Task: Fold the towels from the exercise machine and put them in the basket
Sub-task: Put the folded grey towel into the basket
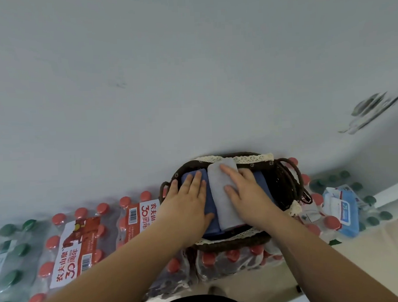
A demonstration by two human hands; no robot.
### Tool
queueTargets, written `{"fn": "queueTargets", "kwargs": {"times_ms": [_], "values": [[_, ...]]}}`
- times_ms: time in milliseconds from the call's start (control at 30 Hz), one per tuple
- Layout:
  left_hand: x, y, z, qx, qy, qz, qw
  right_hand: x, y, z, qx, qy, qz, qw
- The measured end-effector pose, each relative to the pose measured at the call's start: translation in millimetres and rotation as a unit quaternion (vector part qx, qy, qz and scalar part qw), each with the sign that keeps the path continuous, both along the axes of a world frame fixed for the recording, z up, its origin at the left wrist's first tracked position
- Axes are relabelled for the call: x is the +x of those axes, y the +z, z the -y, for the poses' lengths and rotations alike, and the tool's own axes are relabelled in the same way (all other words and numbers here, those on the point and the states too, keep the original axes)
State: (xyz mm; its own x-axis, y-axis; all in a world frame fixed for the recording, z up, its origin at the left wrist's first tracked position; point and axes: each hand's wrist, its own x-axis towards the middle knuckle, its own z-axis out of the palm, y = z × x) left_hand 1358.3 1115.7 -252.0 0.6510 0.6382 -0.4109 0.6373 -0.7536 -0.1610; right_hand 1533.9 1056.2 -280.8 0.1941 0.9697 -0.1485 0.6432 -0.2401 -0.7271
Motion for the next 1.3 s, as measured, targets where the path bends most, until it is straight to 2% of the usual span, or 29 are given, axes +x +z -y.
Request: {"fn": "queueTargets", "kwargs": {"times_ms": [67, 167, 267, 300, 400, 467, 833, 967, 1133, 1300], "values": [[1, -4, 1, 0.005, -0.006, -0.007, 1.0, 1, -10, 0, -0.021, 0.011, 0.03, 0.999], [4, -9, 1, 0.01, -0.002, -0.012, 1.0, 5, -13, -3, -0.048, 0.04, 0.15, 0.987], [7, -14, -1, 0.013, 0.009, -0.014, 1.0, 9, -10, -3, 0.018, 0.054, 0.363, 0.93], [7, -15, -2, 0.014, 0.013, -0.012, 1.0, 10, -6, -3, 0.038, 0.073, 0.395, 0.915], [6, -19, -3, 0.014, 0.018, -0.011, 1.0, 14, -6, -6, 0.056, 0.2, 0.394, 0.895], [6, -20, -3, 0.016, 0.021, -0.009, 1.0, 16, -6, -7, 0.018, 0.229, 0.367, 0.901], [14, -11, -18, 0.009, 0.019, -0.01, 1.0, 20, 12, 15, -0.086, 0.284, 0.338, 0.893], [16, -12, -27, 0.001, 0.026, -0.011, 1.0, 16, 21, 7, -0.085, 0.305, 0.358, 0.879], [16, -11, -27, 0.015, 0.002, 0.005, 1.0, 12, 26, 5, -0.055, 0.287, 0.363, 0.885], [13, -16, -26, 0.031, 0.012, 0.009, 0.999, 1, 22, -9, -0.113, 0.306, 0.357, 0.875]]}}
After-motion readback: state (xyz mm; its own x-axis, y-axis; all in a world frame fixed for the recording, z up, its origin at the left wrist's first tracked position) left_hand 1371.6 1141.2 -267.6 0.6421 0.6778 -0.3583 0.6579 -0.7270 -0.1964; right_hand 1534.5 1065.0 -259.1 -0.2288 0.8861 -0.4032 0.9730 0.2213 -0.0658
